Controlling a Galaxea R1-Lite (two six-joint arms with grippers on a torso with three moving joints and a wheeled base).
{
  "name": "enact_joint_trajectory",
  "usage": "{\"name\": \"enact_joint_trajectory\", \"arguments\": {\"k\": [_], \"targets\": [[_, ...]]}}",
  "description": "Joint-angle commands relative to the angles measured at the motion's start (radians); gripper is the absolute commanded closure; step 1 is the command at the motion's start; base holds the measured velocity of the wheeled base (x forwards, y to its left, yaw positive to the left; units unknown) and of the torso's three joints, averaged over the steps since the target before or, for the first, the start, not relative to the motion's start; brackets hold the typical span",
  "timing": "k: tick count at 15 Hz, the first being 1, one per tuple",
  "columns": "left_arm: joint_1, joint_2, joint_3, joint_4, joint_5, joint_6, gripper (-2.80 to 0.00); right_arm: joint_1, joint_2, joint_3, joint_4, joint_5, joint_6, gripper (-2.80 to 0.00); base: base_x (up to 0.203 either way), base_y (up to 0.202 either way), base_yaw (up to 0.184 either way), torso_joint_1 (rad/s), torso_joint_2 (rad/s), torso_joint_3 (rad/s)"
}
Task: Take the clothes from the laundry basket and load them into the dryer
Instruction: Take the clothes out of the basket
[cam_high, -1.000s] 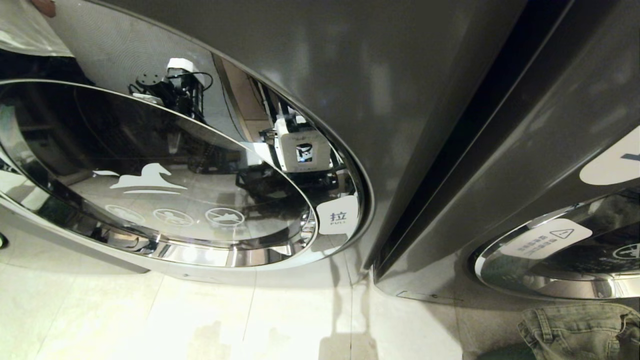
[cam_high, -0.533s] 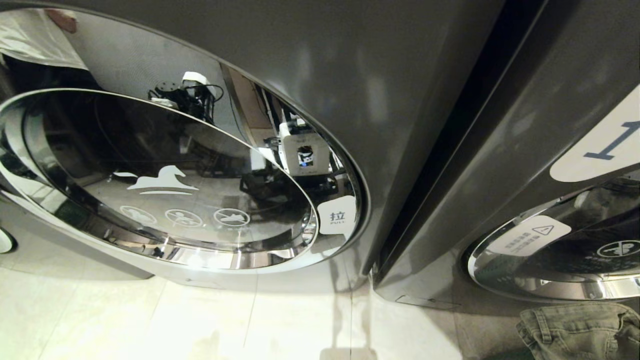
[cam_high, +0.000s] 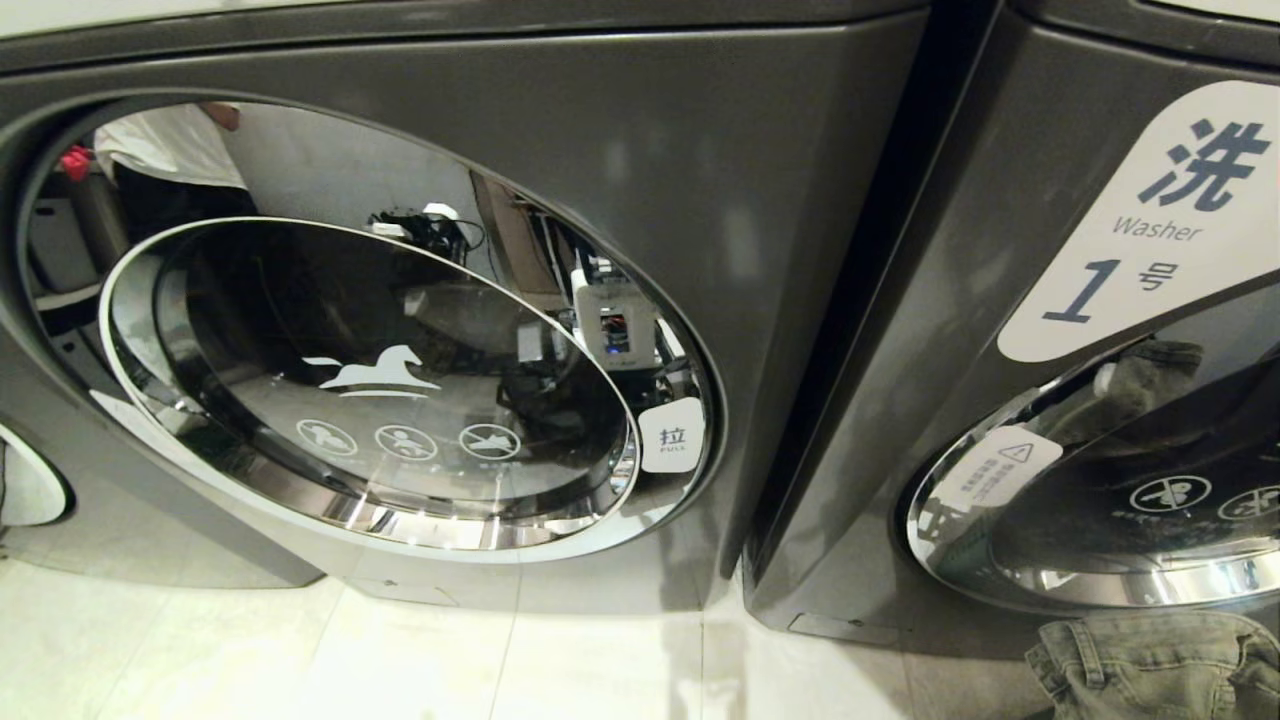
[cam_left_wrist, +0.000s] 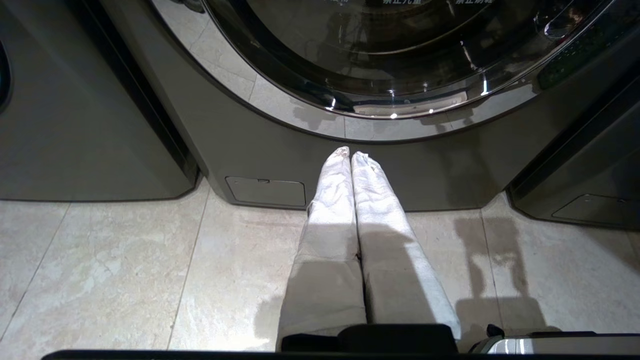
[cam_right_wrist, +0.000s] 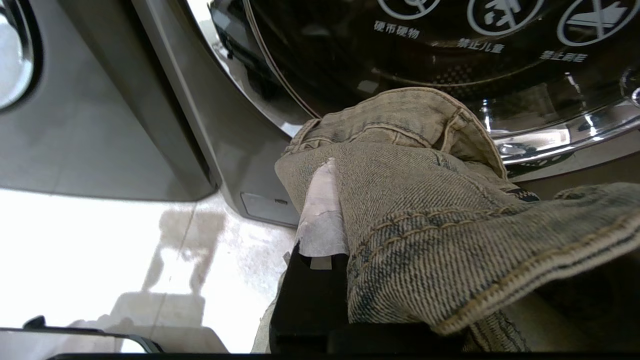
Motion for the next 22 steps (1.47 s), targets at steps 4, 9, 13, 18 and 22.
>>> {"name": "enact_joint_trajectory", "arguments": {"k": [4, 9, 13, 18, 22], "targets": [[0.000, 0.000, 0.000, -0.001, 0.000, 0.000, 0.00, 0.000, 0.000, 0.000, -0.002, -0.005, 0.021, 0.00, 0.000, 0.000, 0.000, -0.001, 0.00, 0.203], [0.000, 0.000, 0.000, 0.000, 0.000, 0.000, 0.00, 0.000, 0.000, 0.002, -0.002, -0.005, 0.018, 0.00, 0.000, 0.000, 0.000, 0.005, 0.00, 0.204], [0.000, 0.000, 0.000, -0.001, 0.000, 0.000, 0.00, 0.000, 0.000, 0.002, -0.002, -0.005, 0.018, 0.00, 0.000, 0.000, 0.000, -0.001, 0.00, 0.206], [0.000, 0.000, 0.000, -0.002, 0.002, 0.002, 0.00, 0.000, 0.000, 0.002, -0.002, -0.007, 0.020, 0.00, 0.000, 0.000, 0.000, 0.002, 0.00, 0.180], [0.000, 0.000, 0.000, -0.001, 0.002, 0.002, 0.00, 0.000, 0.000, 0.002, -0.002, -0.005, 0.017, 0.00, 0.000, 0.000, 0.000, 0.005, 0.00, 0.052]]}}
